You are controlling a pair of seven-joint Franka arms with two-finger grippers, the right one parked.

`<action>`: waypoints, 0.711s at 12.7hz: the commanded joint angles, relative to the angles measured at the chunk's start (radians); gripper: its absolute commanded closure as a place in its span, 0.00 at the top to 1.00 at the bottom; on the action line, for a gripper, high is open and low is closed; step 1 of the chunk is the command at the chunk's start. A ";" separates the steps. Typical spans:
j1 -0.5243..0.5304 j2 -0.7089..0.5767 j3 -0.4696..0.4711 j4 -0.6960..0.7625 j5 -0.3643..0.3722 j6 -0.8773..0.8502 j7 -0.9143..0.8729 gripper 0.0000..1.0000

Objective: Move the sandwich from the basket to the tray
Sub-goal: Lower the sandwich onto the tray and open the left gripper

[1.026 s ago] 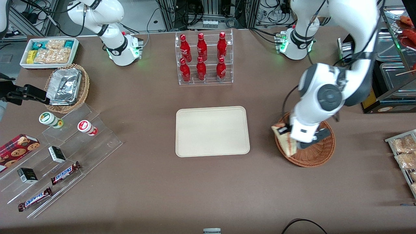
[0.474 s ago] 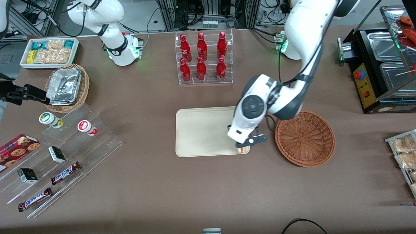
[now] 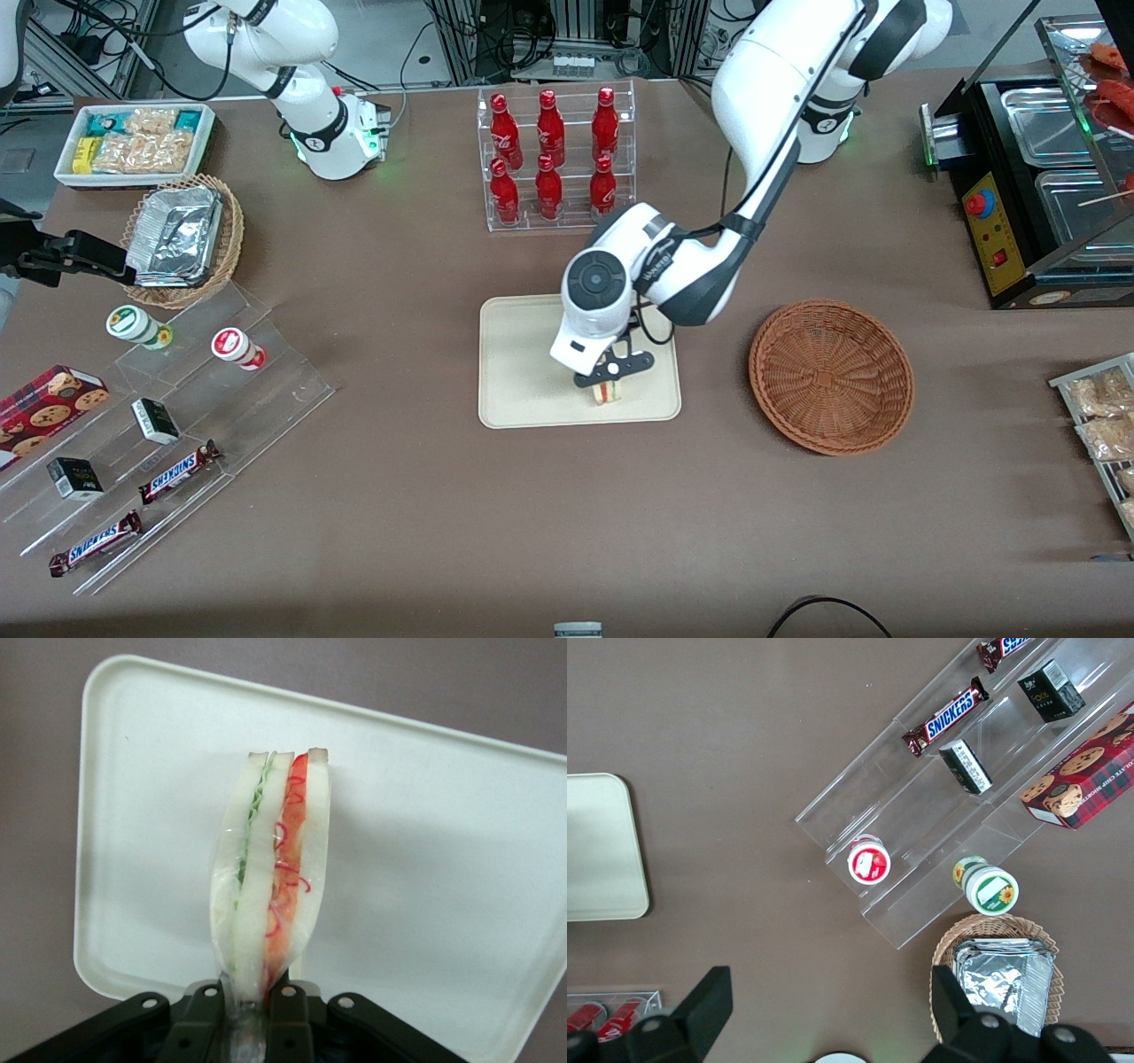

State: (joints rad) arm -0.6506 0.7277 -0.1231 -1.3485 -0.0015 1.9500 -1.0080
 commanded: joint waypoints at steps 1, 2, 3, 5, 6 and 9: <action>-0.041 0.018 0.019 0.040 0.015 -0.026 -0.052 0.00; -0.049 0.025 0.022 0.040 0.023 -0.013 -0.053 0.00; -0.050 0.027 0.022 0.040 0.035 -0.008 -0.067 0.00; -0.053 0.042 0.022 0.035 0.063 -0.005 -0.099 0.00; -0.057 0.048 0.022 0.035 0.064 -0.003 -0.110 0.00; -0.060 0.064 0.020 0.032 0.060 0.024 -0.158 0.00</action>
State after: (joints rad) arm -0.6878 0.7692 -0.1189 -1.3455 0.0451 1.9697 -1.1117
